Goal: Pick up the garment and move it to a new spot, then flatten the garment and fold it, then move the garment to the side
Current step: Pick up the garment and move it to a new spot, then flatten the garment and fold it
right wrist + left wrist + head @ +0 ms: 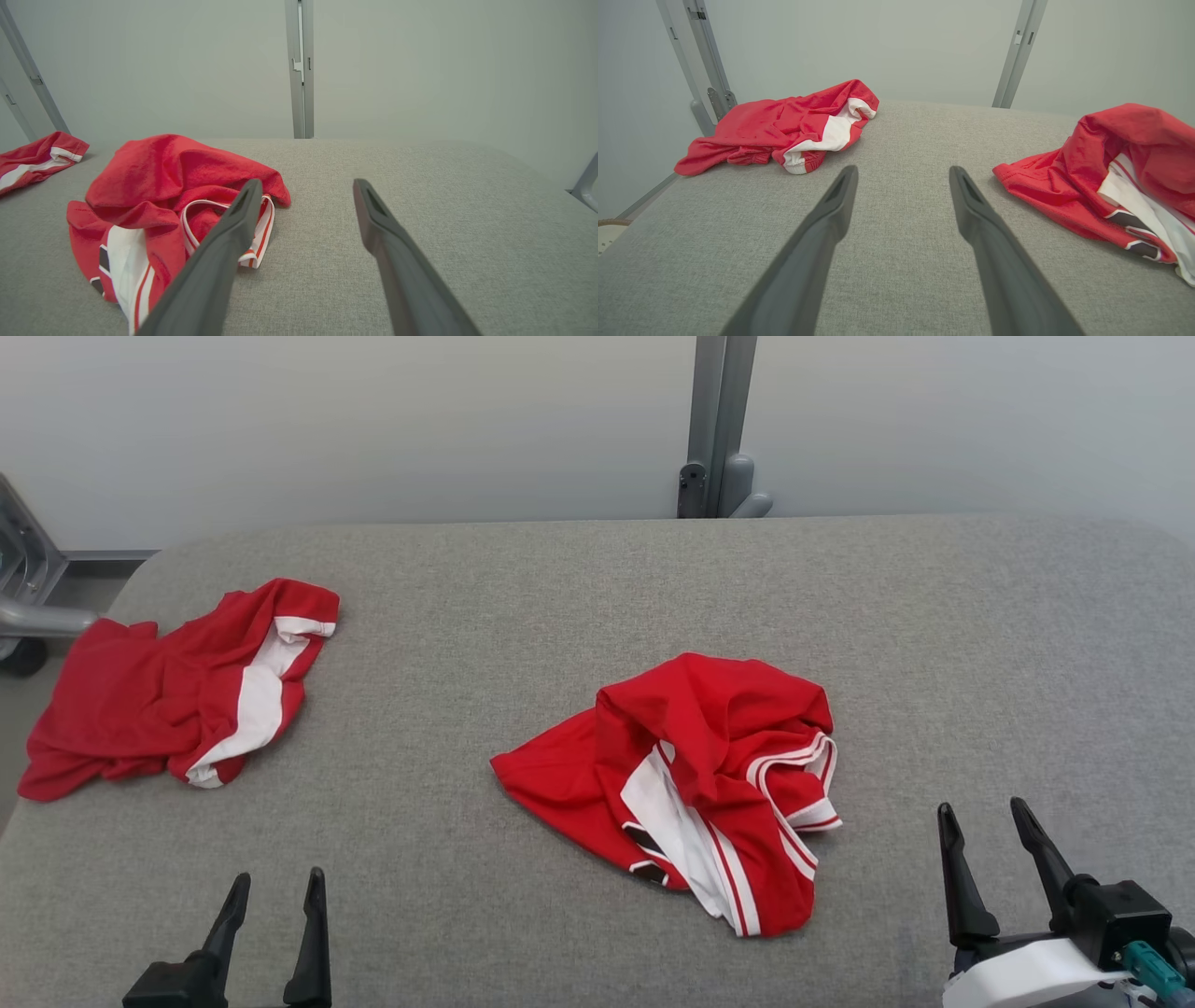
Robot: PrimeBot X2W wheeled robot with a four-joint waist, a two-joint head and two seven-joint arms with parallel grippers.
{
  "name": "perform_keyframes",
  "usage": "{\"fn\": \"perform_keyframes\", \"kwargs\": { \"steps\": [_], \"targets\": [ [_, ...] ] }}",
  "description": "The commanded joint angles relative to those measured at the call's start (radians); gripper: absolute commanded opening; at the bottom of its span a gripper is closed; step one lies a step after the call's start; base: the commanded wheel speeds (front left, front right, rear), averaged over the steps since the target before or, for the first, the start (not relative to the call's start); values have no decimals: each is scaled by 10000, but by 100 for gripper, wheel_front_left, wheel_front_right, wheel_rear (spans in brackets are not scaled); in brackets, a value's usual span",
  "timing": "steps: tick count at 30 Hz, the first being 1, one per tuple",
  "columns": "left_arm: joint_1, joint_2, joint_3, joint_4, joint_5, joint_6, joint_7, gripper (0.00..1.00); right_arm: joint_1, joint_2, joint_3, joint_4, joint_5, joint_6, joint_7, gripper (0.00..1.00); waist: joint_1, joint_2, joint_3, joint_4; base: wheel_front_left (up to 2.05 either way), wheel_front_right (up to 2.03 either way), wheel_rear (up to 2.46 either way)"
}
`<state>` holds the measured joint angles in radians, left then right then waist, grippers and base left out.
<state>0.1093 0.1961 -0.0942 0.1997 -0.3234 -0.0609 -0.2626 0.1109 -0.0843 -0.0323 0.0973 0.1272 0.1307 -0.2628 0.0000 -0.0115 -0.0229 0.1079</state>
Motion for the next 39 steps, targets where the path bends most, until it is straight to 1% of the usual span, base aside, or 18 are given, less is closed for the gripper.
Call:
{"fn": "perform_keyframes", "kwargs": {
  "steps": [1,5,9,15,21,25,29,31,35,38,39],
  "targets": [
    [147,-51,115,38,92,-125,-31,100,92,21,-44,65,13,1,-33,100,0,115,16,-6,0,0,0],
    [102,-204,394,109,327,-362,-31,100,-50,88,-79,192,47,1,-33,100,0,115,71,-34,0,0,0],
    [31,-326,602,153,544,-510,-31,100,-156,141,-11,229,51,1,-33,100,0,115,108,-71,0,0,0],
    [-47,-515,769,154,724,-608,-31,100,-115,164,-30,240,-1,1,-33,100,0,115,127,-93,0,0,0],
    [-198,-854,733,4,726,-663,-31,100,-226,94,93,264,-8,1,-33,100,0,115,188,-263,0,0,0],
    [-507,-1154,-24,-129,583,-709,-31,100,-415,5,289,262,-24,1,-33,100,0,115,357,-590,0,0,0],
    [-1040,-1244,-1269,-141,232,-706,-21,100,-751,-22,433,131,-41,-1,-33,100,0,115,758,-1182,0,0,0],
    [-1386,-1176,-1863,34,-26,-707,33,100,-934,9,483,33,-19,-1,-33,100,0,115,1020,-1511,0,0,0],
    [-2207,-843,-2935,632,-276,-709,376,100,-1168,106,580,-93,136,-1,-33,100,0,115,1424,-2131,0,0,0],
    [-2684,-685,-3289,1403,-294,-710,685,100,-1258,183,606,-134,222,-1,-33,100,0,115,1605,-2551,0,0,0],
    [-2820,-717,-3301,1694,-423,-710,807,100,-1298,214,625,-147,243,-1,-33,100,0,115,1672,-2675,0,0,0]
  ]
}}
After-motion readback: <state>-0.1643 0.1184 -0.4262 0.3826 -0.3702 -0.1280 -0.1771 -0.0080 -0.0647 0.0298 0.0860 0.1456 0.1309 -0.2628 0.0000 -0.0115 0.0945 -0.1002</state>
